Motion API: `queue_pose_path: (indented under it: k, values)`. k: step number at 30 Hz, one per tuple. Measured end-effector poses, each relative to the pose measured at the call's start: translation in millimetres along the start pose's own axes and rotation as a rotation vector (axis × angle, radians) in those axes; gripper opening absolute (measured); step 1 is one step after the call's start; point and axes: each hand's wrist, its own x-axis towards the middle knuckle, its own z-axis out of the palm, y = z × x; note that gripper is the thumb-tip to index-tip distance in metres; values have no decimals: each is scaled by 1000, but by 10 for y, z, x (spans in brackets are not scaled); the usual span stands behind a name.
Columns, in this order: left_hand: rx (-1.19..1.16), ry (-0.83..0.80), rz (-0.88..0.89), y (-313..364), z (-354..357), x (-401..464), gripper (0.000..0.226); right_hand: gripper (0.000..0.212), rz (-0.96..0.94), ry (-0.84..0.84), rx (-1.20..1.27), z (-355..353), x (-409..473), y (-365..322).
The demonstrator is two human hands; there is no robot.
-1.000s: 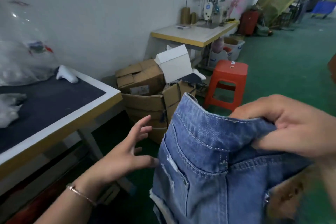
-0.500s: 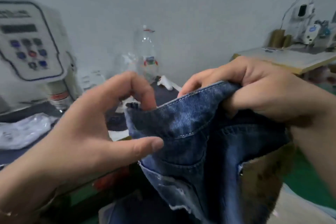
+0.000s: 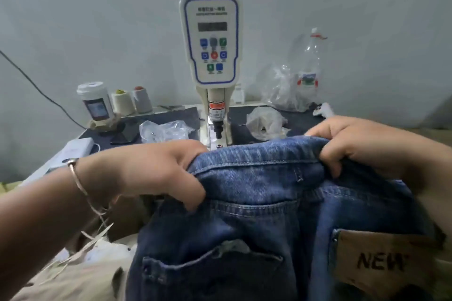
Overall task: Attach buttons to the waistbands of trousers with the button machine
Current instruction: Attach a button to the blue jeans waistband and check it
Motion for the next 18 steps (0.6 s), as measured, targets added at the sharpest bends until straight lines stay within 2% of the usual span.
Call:
queue_pose_path:
  k: [1, 3, 4, 6, 7, 9, 11, 13, 15, 16, 17, 18]
  values:
    - [-124, -8, 36, -36, -4, -8, 35, 33, 20, -26, -76, 25, 20, 21]
    - [-353, 16, 108, -118, 12, 27, 30, 39, -32, -24, -259, 35, 61, 74]
    - [-448, 47, 125, -146, 14, 45, 32, 43, -85, -13, -276, 52, 75, 93]
    - [-546, 85, 149, -172, -12, 85, 43, 38, -165, 18, -128, 91, 57, 117]
    - [-541, 129, 152, -183, -22, 116, 45, 37, -190, -18, -13, 109, 32, 110]
    - [-504, 237, 129, -194, -34, 188, 50, 51, -238, -212, 213, 147, -6, 106]
    - [-503, 244, 103, -194, 20, 252, 59, 65, -270, -342, 240, 230, -4, 52]
    - [-481, 194, 42, -150, 132, 333, 67, 72, -309, -324, 103, 415, 24, -48]
    - [-420, 109, -29, -293, 205, 346, 60, 74, -332, -273, 44, 655, 78, -93]
    - [-538, 107, 19, -478, 221, 292, 58, 71, -317, -233, 50, 770, 119, -58]
    - [-543, 154, 7, -517, 256, 268, 61, 59, -281, -185, 50, 857, 158, -20]
    - [-454, 189, -84, -459, 242, 316, 63, 42, -218, -135, 40, 901, 195, 17]
